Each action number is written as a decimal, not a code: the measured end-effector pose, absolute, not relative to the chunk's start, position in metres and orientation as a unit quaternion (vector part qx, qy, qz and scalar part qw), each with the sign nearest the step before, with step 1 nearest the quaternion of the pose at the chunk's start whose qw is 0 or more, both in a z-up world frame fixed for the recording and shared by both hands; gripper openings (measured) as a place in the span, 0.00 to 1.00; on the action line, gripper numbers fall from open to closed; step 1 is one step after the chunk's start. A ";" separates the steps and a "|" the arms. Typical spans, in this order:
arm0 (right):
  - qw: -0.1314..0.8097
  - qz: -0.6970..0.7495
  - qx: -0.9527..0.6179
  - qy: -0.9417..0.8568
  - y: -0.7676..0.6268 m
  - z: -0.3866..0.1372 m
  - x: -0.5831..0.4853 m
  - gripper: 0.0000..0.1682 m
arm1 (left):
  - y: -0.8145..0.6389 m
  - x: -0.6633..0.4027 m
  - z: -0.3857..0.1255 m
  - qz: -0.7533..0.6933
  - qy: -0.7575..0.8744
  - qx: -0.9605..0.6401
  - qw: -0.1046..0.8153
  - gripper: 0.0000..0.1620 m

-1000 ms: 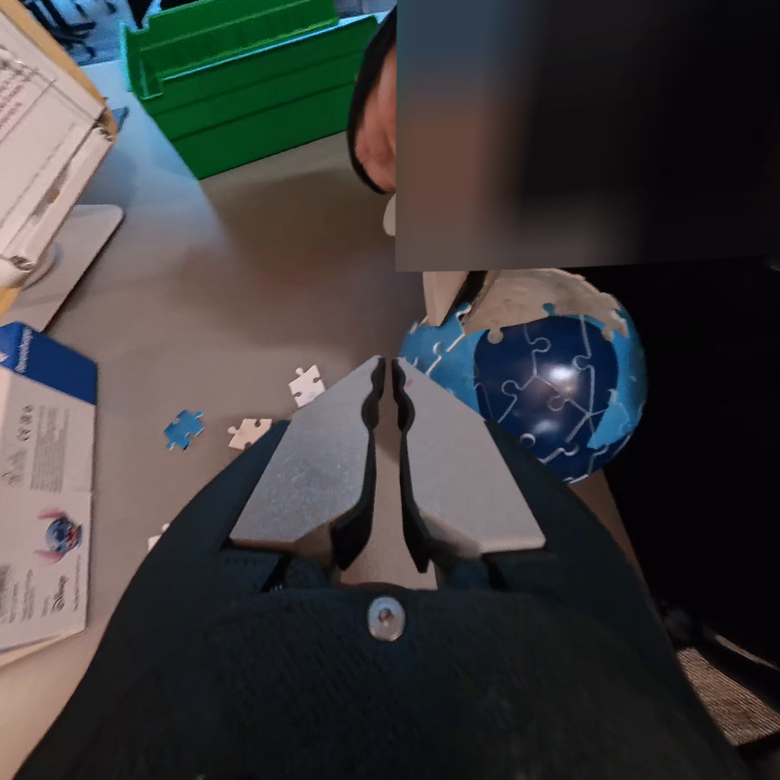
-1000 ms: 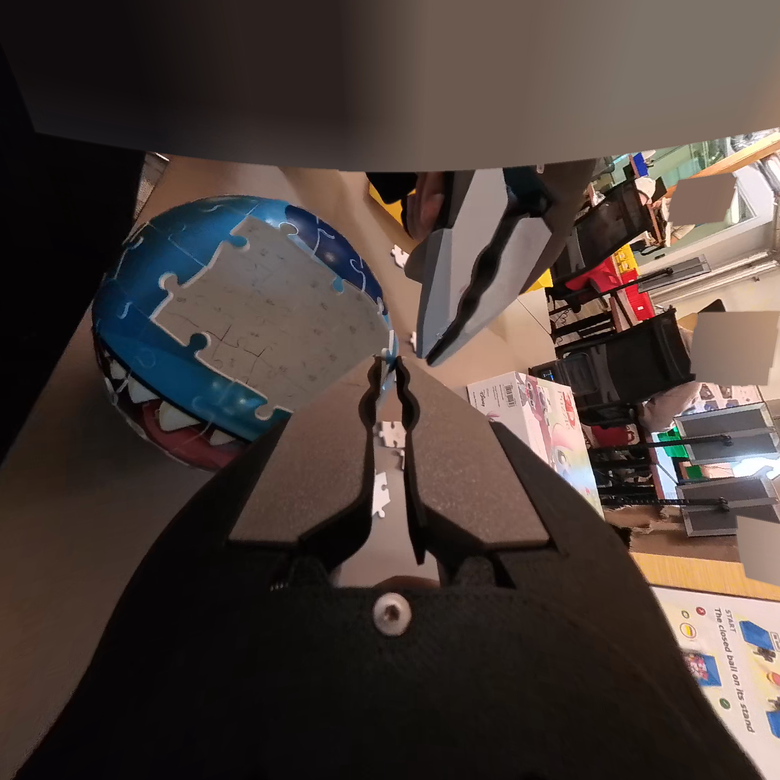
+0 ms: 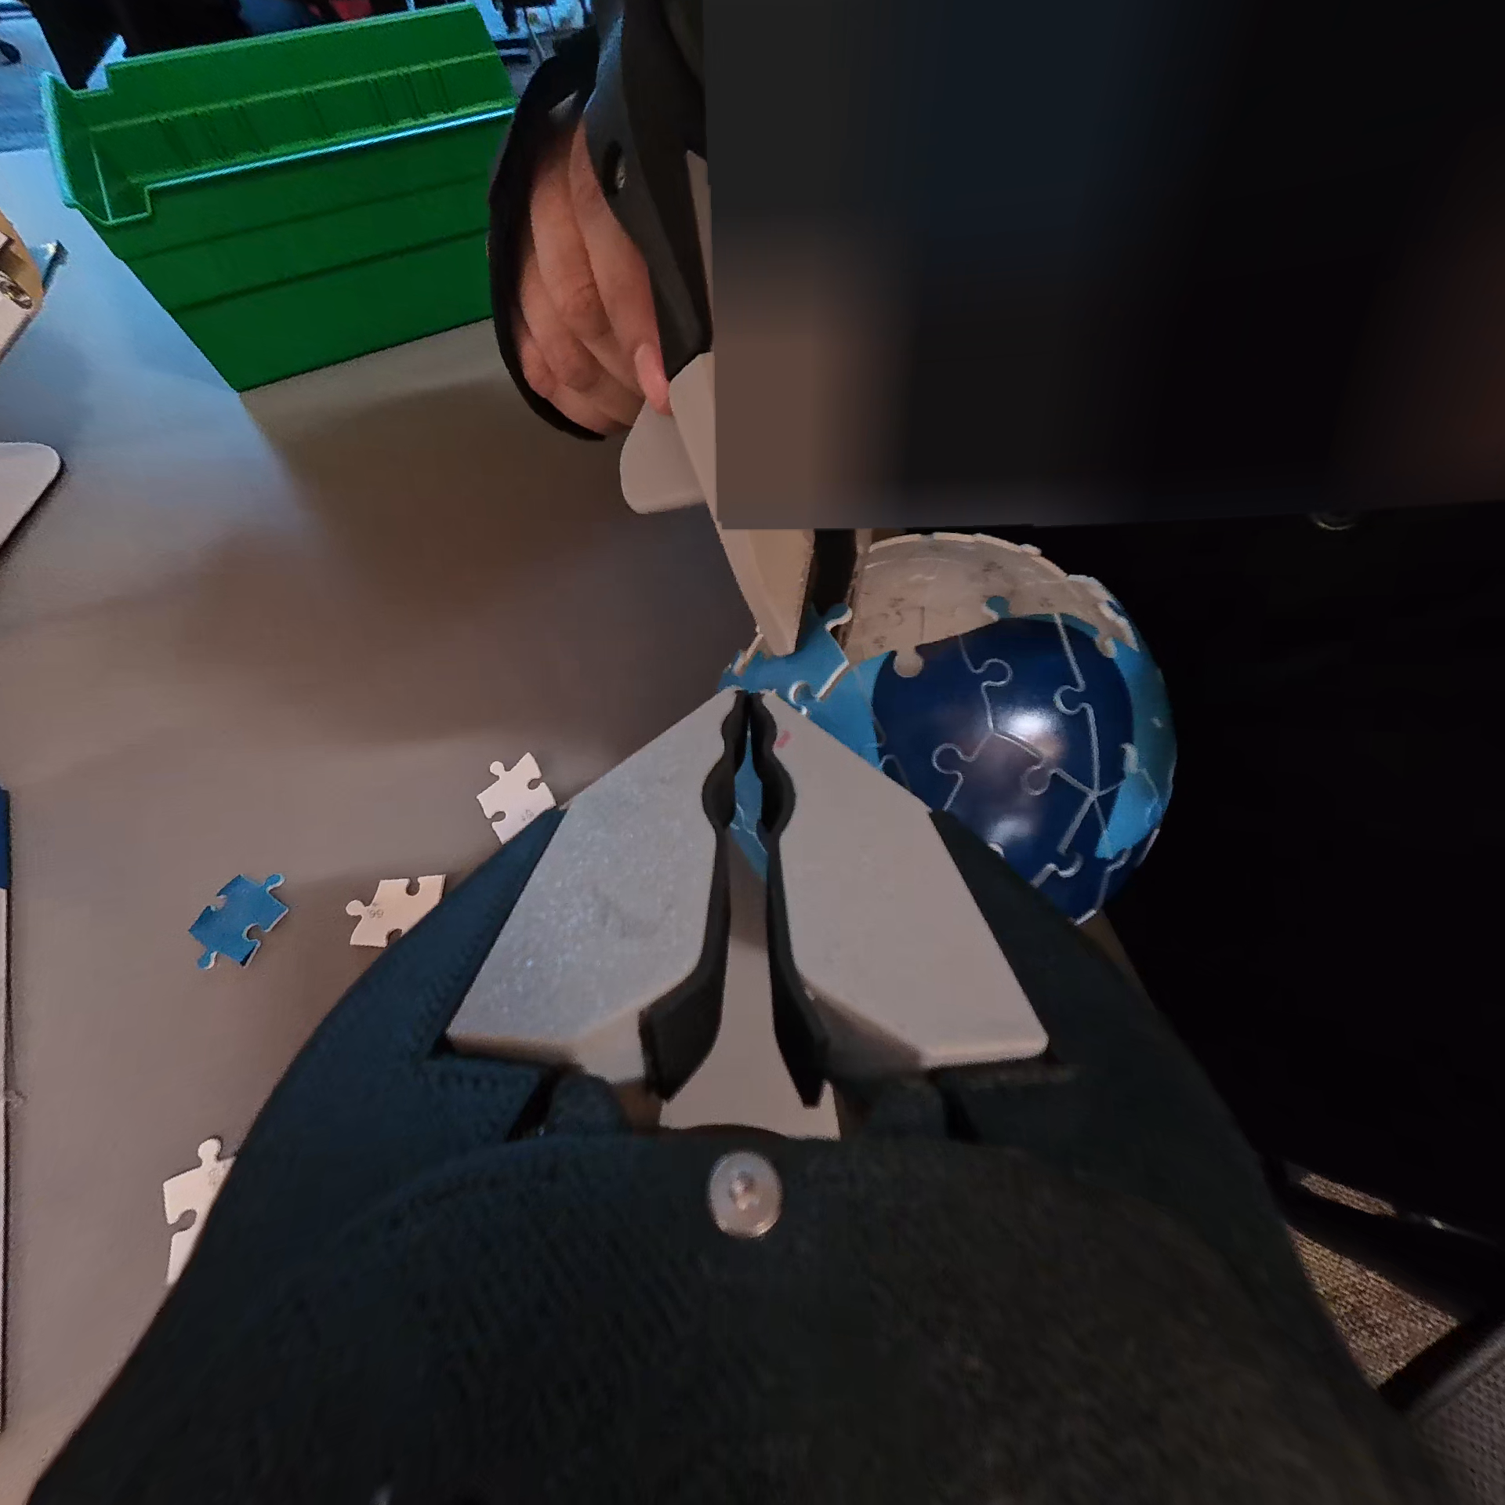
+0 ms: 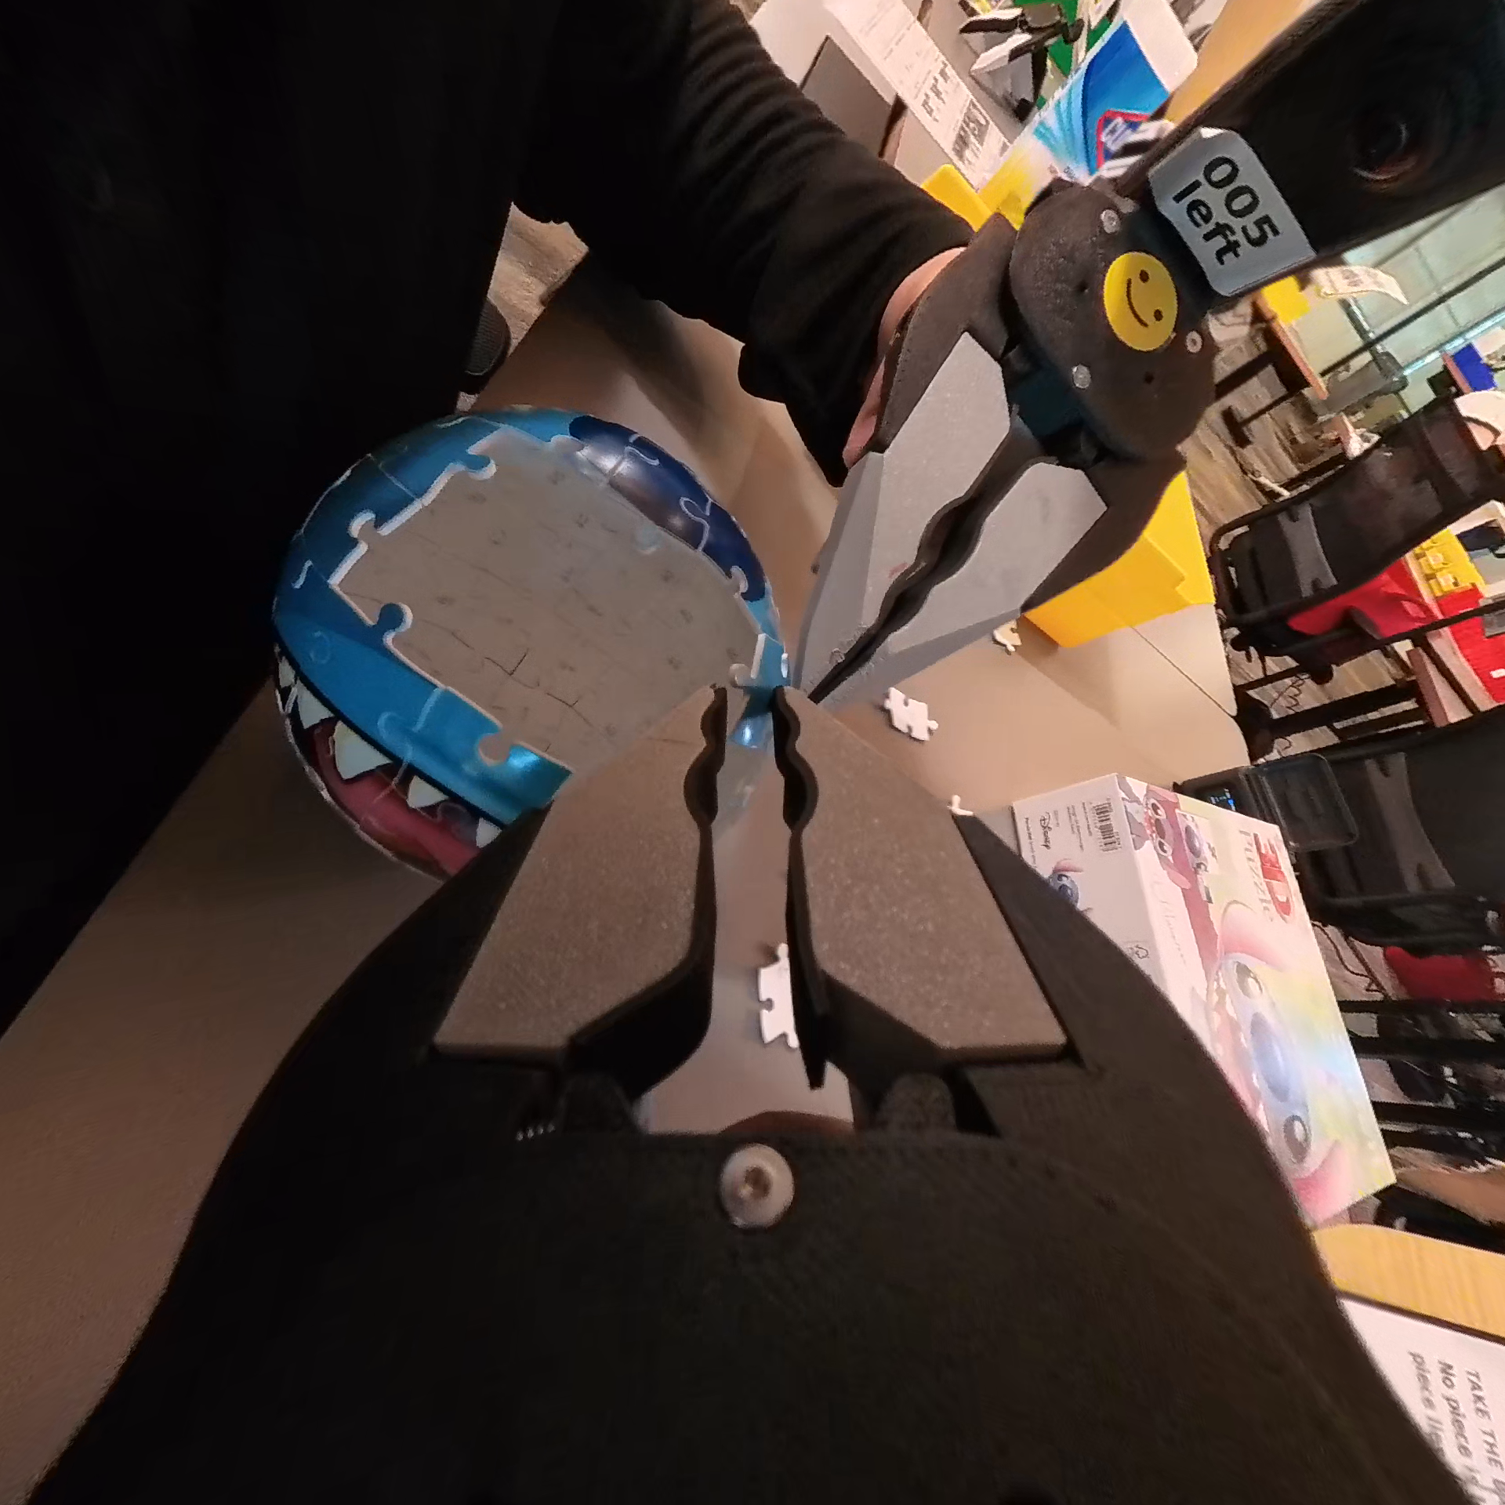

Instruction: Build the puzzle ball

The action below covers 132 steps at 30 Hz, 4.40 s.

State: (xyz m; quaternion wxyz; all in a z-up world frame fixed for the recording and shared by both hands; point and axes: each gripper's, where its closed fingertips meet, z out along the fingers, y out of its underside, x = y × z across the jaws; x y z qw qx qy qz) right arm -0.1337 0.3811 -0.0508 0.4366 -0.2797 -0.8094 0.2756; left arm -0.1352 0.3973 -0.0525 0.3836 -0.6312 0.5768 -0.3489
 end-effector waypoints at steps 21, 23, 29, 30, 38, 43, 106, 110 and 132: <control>0.442 0.255 -0.235 -0.827 0.376 -0.053 -0.142 0.05 | 0.393 -0.137 -0.055 -0.344 0.575 -0.632 0.390 0.00; 0.449 0.254 -0.231 -0.825 0.376 -0.053 -0.142 0.05 | 0.393 -0.137 -0.056 -0.341 0.576 -0.632 0.391 0.00; 0.478 0.243 -0.219 -0.815 0.377 -0.051 -0.146 0.01 | 0.392 -0.137 -0.056 -0.339 0.577 -0.630 0.393 0.00; 0.480 0.242 -0.218 -0.814 0.376 -0.051 -0.146 0.01 | 0.392 -0.137 -0.056 -0.340 0.578 -0.630 0.393 0.00; 0.521 0.208 -0.197 -0.804 0.373 -0.052 -0.146 0.02 | 0.392 -0.136 -0.057 -0.341 0.576 -0.632 0.392 0.00; 0.524 0.211 -0.195 -0.802 0.373 -0.052 -0.147 0.02 | 0.391 -0.136 -0.057 -0.344 0.576 -0.630 0.391 0.00; 0.511 0.224 -0.168 -0.813 0.363 -0.053 -0.138 0.05 | 0.385 -0.130 -0.053 -0.354 0.593 -0.606 0.394 0.00; 0.511 0.223 -0.166 -0.814 0.363 -0.054 -0.137 0.05 | 0.384 -0.131 -0.053 -0.352 0.597 -0.606 0.390 0.00; 0.524 0.205 -0.144 -0.814 0.358 -0.053 -0.141 0.04 | 0.384 -0.131 -0.056 -0.345 0.605 -0.604 0.388 0.00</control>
